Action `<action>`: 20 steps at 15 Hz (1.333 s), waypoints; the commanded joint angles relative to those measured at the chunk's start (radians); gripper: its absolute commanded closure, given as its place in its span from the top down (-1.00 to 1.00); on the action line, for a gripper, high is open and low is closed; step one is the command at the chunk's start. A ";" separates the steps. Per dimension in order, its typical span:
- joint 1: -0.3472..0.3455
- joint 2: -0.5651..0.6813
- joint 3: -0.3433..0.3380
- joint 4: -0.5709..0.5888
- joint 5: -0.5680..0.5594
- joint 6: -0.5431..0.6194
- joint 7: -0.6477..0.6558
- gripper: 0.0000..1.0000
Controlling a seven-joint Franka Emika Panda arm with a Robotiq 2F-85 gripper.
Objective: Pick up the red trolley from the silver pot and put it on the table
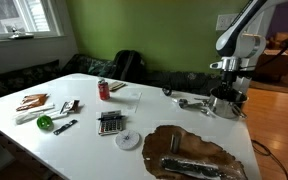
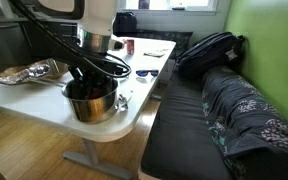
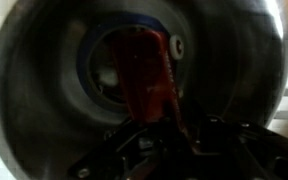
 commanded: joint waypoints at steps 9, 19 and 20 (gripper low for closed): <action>-0.052 -0.278 -0.024 -0.036 0.092 -0.292 -0.077 -0.98; 0.070 -0.423 -0.076 -0.037 0.062 -0.300 -0.081 -0.90; 0.070 -0.422 -0.077 -0.038 0.062 -0.299 -0.082 -0.90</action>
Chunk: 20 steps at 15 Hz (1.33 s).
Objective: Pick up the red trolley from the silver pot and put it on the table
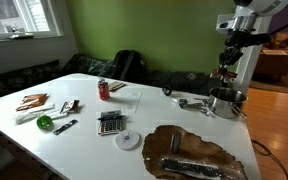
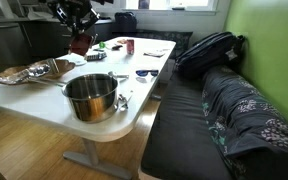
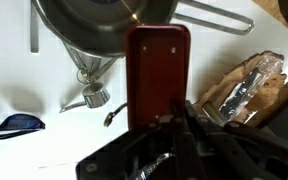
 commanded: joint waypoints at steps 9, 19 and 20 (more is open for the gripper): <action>0.181 0.136 0.068 0.027 -0.088 0.261 -0.004 -0.98; 0.206 0.297 0.166 0.083 -0.166 0.478 0.000 -0.90; 0.228 0.325 0.153 0.087 -0.217 0.539 0.041 -0.98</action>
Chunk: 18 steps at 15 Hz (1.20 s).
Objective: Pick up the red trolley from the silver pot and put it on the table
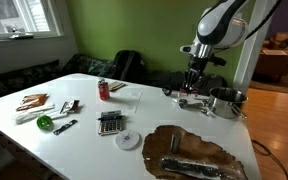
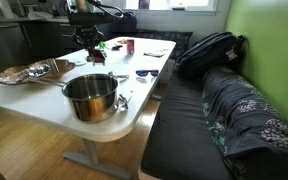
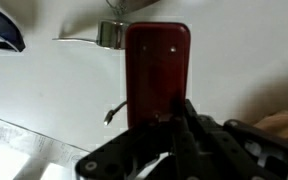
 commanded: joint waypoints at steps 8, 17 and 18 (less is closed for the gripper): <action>0.014 0.138 0.077 0.052 -0.336 0.251 0.176 -0.90; 0.269 0.264 -0.155 0.180 -0.725 0.318 0.458 -0.98; 0.290 0.278 -0.166 0.200 -0.782 0.306 0.506 -0.98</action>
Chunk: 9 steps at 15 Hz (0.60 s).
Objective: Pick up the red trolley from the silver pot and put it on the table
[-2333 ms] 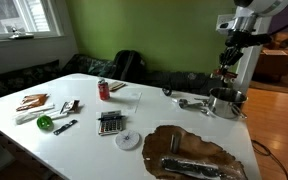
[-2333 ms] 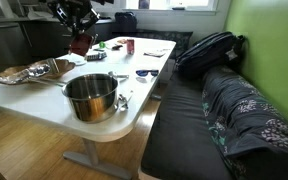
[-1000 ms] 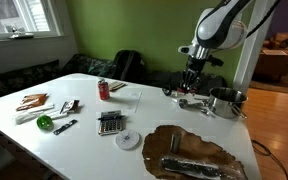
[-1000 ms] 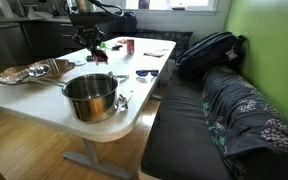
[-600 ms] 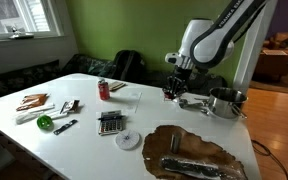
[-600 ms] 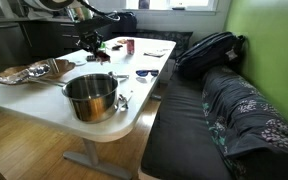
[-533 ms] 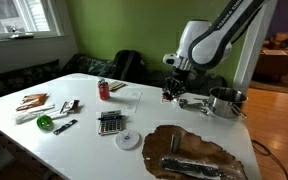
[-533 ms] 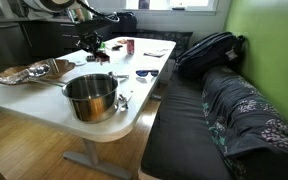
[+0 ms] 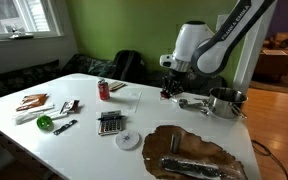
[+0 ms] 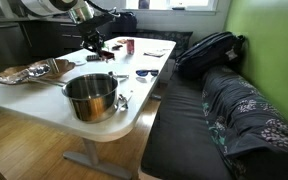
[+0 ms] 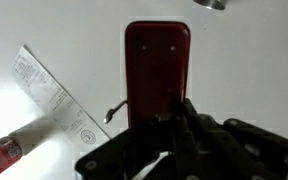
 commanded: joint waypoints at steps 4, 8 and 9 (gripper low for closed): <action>0.021 0.119 0.114 0.101 -0.125 0.025 0.174 -0.98; -0.056 0.153 0.260 0.103 -0.061 0.010 0.152 -0.98; -0.057 0.158 0.265 0.104 -0.062 0.009 0.162 -0.98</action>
